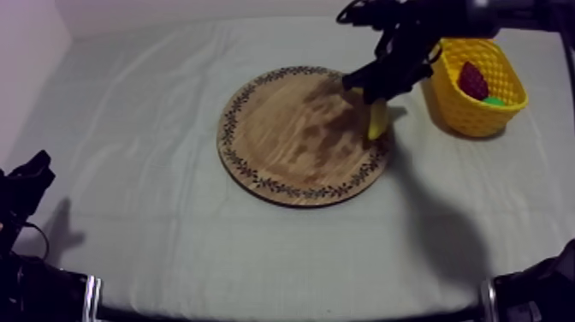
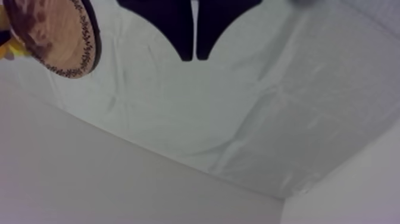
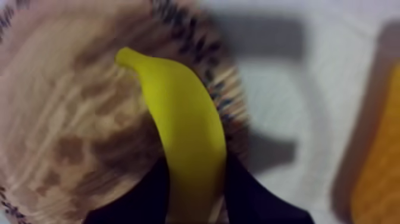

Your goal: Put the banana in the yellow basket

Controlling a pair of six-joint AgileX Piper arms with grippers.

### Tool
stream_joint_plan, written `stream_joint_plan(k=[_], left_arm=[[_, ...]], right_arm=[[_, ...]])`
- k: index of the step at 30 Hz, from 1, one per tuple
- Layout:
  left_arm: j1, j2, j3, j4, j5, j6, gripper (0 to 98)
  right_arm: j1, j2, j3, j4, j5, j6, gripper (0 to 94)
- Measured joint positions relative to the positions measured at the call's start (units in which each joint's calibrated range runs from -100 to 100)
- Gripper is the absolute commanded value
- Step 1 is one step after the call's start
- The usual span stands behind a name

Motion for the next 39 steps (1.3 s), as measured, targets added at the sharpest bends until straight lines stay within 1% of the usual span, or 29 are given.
stream_joint_plan(k=[4,8,11,14,19,21,28,34,39], left_arm=[[0.0,0.0,0.0,0.0,0.0,0.0,0.1],[0.0,0.0,0.0,0.0,0.0,0.0,0.1],[0.0,0.0,0.0,0.0,0.0,0.0,0.1],[0.0,0.0,0.0,0.0,0.0,0.0,0.1],[0.0,0.0,0.0,0.0,0.0,0.0,0.1],[0.0,0.0,0.0,0.0,0.0,0.0,0.1],[0.0,0.0,0.0,0.0,0.08,-0.03,0.1],[0.0,0.0,0.0,0.0,0.08,-0.03,0.1],[0.0,0.0,0.0,0.0,0.08,-0.03,0.1]], right_arm=[[2.07,-5.4,-0.57,-1.58,4.68,1.49,22.2],[4.83,-12.1,-1.26,-3.34,8.42,4.28,22.1],[7.19,-17.15,-1.51,-4.0,12.11,6.41,22.3],[9.94,-21.1,-1.05,-4.4,13.63,8.49,23.0],[14.16,-25.15,1.06,-4.46,13.96,11.11,23.4],[16.02,-25.26,1.95,-4.4,12.95,12.0,23.5],[21.21,-23.05,4.61,-3.96,9.44,13.09,23.4],[23.62,-17.82,1.13,-3.96,8.44,13.25,23.7],[23.55,-13.05,-2.65,-3.46,8.0,12.51,23.8]])
